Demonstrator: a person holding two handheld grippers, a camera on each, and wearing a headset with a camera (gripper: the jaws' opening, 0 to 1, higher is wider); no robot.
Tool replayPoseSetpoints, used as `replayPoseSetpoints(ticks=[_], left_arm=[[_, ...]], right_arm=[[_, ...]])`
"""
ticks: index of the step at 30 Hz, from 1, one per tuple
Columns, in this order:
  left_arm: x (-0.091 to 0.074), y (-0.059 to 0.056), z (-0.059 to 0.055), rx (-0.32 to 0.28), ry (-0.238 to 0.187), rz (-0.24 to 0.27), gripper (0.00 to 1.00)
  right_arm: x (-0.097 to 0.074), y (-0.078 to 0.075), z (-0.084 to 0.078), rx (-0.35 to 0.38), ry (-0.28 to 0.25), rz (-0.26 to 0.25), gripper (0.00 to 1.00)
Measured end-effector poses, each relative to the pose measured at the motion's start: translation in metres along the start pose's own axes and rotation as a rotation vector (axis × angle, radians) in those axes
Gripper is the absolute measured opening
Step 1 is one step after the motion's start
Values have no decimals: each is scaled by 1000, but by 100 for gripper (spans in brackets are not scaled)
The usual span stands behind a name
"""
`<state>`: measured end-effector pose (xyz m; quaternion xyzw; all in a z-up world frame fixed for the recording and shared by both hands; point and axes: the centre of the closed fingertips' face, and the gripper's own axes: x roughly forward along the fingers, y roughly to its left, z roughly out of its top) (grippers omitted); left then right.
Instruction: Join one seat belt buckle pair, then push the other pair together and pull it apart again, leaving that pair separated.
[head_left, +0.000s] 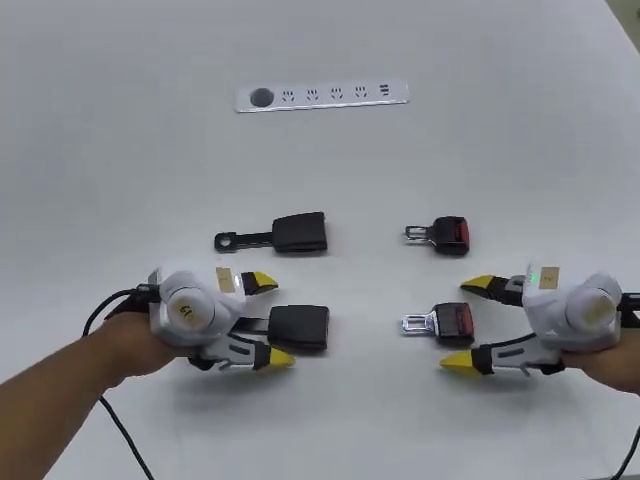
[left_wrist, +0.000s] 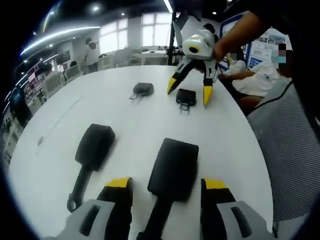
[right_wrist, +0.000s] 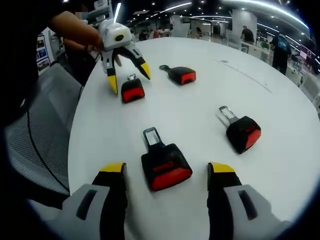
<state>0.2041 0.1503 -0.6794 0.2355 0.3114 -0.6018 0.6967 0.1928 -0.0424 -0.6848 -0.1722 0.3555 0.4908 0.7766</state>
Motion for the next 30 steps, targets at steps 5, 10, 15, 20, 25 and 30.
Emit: replayPoseSetpoints(ticks=[5, 10, 15, 20, 25, 30], left_arm=[[7, -2, -7, 72, 29, -41, 46], [8, 6, -5, 58, 33, -30, 35], [9, 7, -5, 48, 27, -16, 35], [9, 7, -4, 46, 33, -12, 34], [9, 6, -6, 40, 44, -6, 34], [9, 3, -5, 36, 50, -4, 34]], right_arm=[[-1, 5, 1, -51, 26, 20, 52], [0, 4, -6, -79, 54, 26, 37], [1, 6, -6, -72, 70, 16, 36], [2, 7, -3, -61, 82, 13, 36], [9, 9, 0, -66, 103, 25, 36], [17, 14, 5, -69, 84, 42, 35]])
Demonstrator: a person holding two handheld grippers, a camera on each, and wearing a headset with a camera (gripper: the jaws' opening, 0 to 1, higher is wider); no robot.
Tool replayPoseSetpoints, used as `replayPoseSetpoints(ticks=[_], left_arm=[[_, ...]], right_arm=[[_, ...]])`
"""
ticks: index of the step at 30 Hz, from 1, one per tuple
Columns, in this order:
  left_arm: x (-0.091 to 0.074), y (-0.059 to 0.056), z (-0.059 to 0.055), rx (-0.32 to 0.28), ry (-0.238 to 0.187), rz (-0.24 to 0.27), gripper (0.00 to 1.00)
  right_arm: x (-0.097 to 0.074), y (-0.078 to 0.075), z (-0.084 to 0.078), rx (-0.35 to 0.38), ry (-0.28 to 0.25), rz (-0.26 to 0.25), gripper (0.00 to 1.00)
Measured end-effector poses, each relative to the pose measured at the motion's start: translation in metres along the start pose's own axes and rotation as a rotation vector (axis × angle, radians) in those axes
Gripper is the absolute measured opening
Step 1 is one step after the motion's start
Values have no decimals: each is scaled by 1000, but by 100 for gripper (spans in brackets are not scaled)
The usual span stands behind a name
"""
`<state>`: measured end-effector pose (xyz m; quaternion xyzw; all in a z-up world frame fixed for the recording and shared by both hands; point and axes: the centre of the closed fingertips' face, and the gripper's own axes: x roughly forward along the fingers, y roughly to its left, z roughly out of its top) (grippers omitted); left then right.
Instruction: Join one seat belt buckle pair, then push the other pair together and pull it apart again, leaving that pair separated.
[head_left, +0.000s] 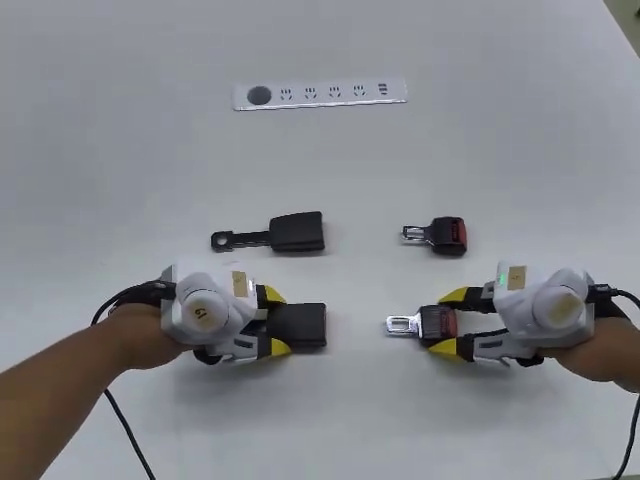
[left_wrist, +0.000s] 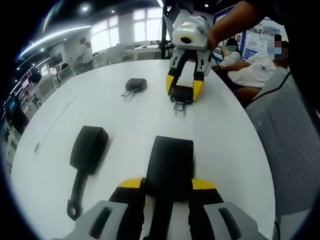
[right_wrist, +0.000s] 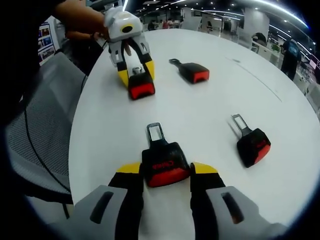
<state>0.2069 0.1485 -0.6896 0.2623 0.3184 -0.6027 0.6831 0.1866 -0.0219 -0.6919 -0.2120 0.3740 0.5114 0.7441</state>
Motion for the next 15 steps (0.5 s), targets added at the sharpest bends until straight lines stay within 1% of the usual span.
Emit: replayPoseSetpoints(ticks=[3, 6, 8, 15], left_arm=[[0, -1, 0, -3, 7, 3, 34], [0, -2, 0, -6, 7, 4, 34], [0, -2, -1, -8, 7, 4, 34], [1, -4, -1, -6, 22, 3, 34]], right_arm=[[3, -1, 2, -11, -5, 3, 35], [5, 1, 8, -7, -12, 0, 35], [8, -1, 12, -9, -16, -3, 35], [17, 7, 26, -20, -28, -1, 35]])
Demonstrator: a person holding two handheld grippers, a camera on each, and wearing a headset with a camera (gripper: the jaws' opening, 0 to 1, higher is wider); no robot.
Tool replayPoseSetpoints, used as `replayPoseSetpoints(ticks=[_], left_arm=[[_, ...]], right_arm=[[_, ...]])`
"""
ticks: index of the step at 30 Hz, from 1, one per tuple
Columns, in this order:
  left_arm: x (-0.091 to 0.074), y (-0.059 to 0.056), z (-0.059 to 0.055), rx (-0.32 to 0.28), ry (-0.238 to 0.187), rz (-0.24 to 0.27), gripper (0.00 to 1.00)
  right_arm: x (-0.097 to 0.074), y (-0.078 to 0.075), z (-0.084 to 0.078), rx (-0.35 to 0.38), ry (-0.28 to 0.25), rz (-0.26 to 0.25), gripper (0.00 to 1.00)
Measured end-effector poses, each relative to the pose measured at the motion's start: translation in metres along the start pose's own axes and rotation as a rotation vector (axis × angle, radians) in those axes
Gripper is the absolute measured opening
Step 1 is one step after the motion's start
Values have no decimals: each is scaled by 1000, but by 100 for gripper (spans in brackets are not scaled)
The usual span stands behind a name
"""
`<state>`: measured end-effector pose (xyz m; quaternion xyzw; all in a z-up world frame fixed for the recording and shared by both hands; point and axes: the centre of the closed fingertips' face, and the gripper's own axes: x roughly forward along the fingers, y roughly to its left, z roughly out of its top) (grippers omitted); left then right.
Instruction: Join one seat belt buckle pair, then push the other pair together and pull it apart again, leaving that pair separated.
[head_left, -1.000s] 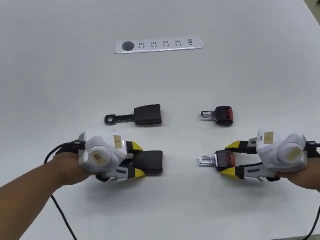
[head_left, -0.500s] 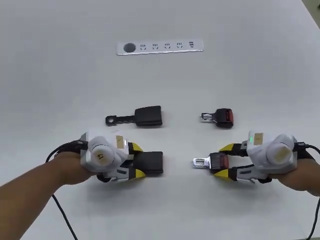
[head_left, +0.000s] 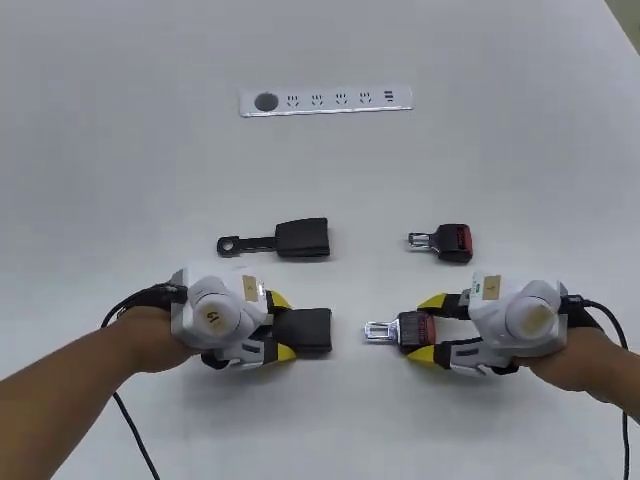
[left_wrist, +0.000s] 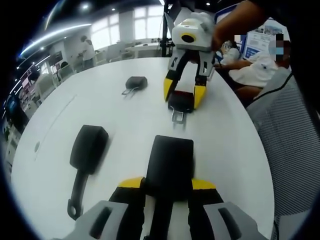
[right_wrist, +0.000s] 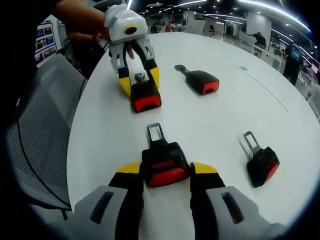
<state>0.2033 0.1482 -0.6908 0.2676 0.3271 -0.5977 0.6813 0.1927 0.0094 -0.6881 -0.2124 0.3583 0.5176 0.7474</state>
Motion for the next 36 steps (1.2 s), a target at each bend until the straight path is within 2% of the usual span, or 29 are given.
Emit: replayPoseSetpoints(ticks=[5, 10, 15, 23, 24, 29, 36], left_arm=[[0, -1, 0, 4, 8, -3, 34], [1, -1, 1, 8, 13, -7, 34], [1, -1, 1, 11, 21, -10, 34], [1, -2, 2, 17, 27, -15, 33], [1, -3, 3, 25, 28, -18, 34], [2, -2, 3, 10, 20, -13, 33], [2, -1, 4, 6, 26, -9, 33]], right_arm=[[7, 6, 13, 7, -20, 6, 35], [14, 6, 20, 11, -31, 12, 35], [27, 12, 31, -5, -47, 31, 35], [38, 17, 38, -16, -64, 44, 35], [39, 16, 38, -32, -51, 37, 35], [38, 16, 38, -14, -67, 44, 35], [42, 18, 43, 6, -63, 38, 35]])
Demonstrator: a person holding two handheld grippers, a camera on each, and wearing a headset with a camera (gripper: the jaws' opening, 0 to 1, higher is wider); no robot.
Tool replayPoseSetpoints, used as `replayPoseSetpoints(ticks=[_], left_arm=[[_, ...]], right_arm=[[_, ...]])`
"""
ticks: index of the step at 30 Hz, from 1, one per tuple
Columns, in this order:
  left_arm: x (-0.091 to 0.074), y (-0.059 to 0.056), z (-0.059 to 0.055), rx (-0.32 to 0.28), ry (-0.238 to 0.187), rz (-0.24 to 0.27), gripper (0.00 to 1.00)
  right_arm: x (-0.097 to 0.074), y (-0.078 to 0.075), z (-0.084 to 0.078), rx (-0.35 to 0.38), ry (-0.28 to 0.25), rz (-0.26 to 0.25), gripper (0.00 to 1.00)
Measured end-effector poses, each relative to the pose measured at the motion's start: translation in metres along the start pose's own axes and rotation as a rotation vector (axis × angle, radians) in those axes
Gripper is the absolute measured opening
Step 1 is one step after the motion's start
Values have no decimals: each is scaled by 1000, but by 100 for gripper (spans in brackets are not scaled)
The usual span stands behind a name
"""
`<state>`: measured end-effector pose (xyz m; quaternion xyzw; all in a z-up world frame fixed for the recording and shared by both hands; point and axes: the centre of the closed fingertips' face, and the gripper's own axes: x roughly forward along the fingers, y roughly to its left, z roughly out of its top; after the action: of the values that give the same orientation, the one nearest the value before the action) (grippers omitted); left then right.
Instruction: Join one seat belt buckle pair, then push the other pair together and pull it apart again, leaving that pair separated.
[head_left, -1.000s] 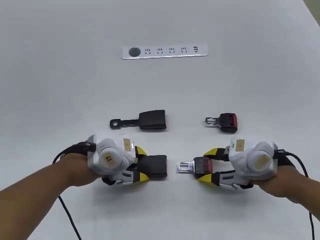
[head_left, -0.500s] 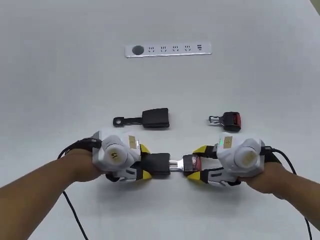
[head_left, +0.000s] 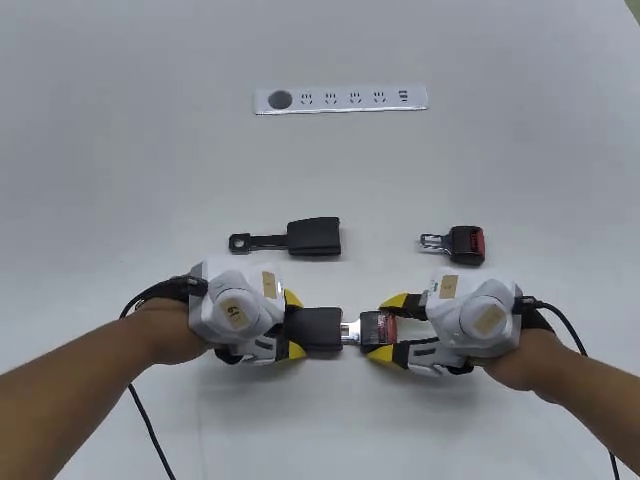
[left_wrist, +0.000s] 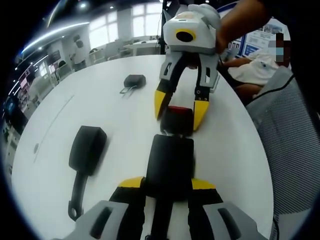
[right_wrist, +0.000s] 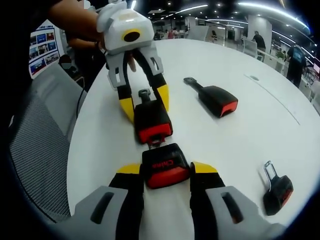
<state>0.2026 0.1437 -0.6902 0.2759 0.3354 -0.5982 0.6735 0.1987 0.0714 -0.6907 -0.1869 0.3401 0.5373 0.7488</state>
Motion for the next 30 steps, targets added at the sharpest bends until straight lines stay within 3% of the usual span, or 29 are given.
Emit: replayPoseSetpoints(ticks=[16, 17, 30], left_arm=[[0, 1, -2, 12, 4, -11, 33], [-1, 0, -3, 16, 12, -24, 33], [-2, 1, -1, 37, -3, -37, 33]], right_arm=[[11, 3, 6, 20, -9, -17, 34], [8, -2, 1, 9, 15, -39, 34], [17, 2, 2, 12, -1, -7, 34]])
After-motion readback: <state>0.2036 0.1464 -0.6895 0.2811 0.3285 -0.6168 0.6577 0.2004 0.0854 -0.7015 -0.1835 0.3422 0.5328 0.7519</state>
